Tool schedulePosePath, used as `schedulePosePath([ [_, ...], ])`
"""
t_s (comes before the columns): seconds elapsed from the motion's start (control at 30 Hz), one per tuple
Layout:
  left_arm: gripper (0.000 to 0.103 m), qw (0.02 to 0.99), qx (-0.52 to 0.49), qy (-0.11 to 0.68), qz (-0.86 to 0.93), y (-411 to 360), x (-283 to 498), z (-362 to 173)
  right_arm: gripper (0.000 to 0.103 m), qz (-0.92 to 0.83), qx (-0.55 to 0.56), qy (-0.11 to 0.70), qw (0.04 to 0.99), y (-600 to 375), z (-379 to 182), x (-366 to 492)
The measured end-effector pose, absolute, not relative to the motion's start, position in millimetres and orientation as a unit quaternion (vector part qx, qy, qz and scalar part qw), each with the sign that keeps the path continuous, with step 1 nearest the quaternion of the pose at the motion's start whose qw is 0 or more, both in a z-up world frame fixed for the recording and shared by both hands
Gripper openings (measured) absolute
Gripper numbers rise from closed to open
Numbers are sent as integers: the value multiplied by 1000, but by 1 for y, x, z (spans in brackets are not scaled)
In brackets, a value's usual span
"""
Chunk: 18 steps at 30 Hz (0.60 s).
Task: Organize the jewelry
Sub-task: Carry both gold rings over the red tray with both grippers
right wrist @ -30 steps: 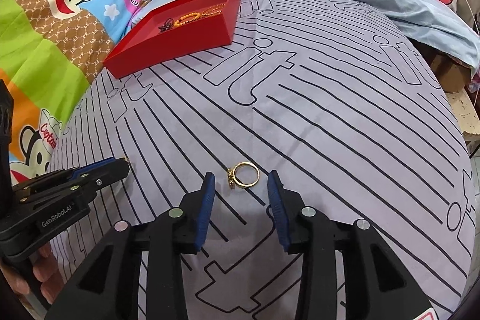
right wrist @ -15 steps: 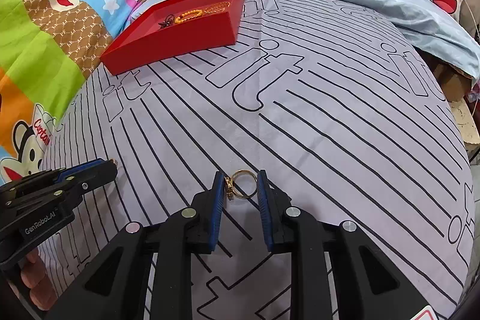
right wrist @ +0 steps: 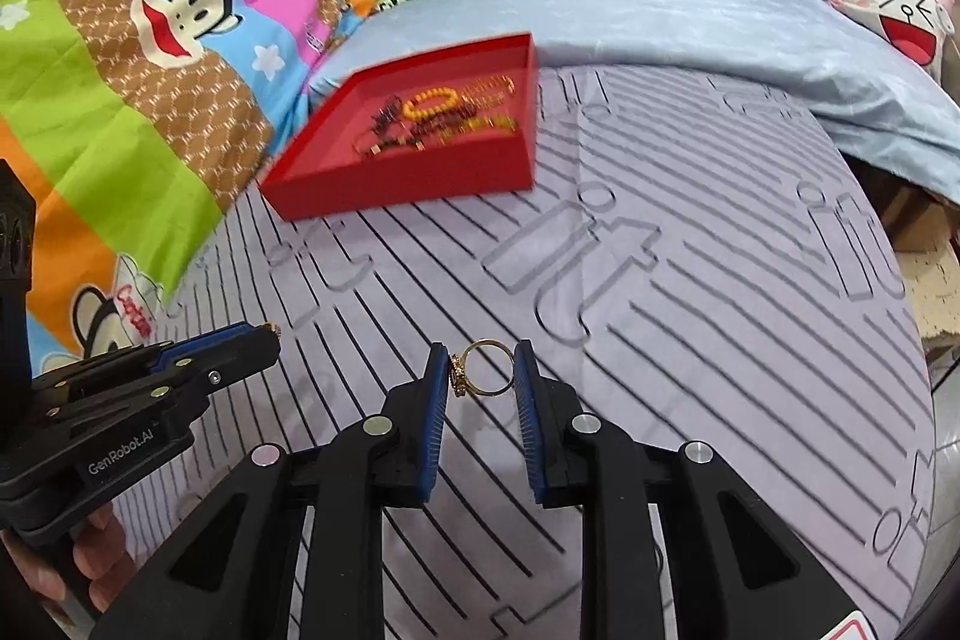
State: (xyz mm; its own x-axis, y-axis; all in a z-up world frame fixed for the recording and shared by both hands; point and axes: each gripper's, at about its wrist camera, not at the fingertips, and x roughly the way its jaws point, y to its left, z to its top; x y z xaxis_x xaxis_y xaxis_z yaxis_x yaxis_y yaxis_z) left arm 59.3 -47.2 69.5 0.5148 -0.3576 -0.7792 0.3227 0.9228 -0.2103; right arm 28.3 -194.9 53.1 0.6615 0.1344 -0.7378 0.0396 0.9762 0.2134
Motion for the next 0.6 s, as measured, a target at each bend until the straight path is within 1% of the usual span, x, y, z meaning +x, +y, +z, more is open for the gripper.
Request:
schedulePosePath([
  [0.17,16,890,-14,417,-184,-38,93,102,21,44,102,387,916,-191,80,59],
  [0.37,16,912,-7,378,-160,-26,151,135,21,64,94,362,925,-184,110,118],
  [0.47,16,916,-4,372,-151,-25,182,140,21,68,91,358,927,-180,116,150],
  [0.6,16,914,5,380,-143,-31,222,132,21,66,84,362,926,-175,111,192],
])
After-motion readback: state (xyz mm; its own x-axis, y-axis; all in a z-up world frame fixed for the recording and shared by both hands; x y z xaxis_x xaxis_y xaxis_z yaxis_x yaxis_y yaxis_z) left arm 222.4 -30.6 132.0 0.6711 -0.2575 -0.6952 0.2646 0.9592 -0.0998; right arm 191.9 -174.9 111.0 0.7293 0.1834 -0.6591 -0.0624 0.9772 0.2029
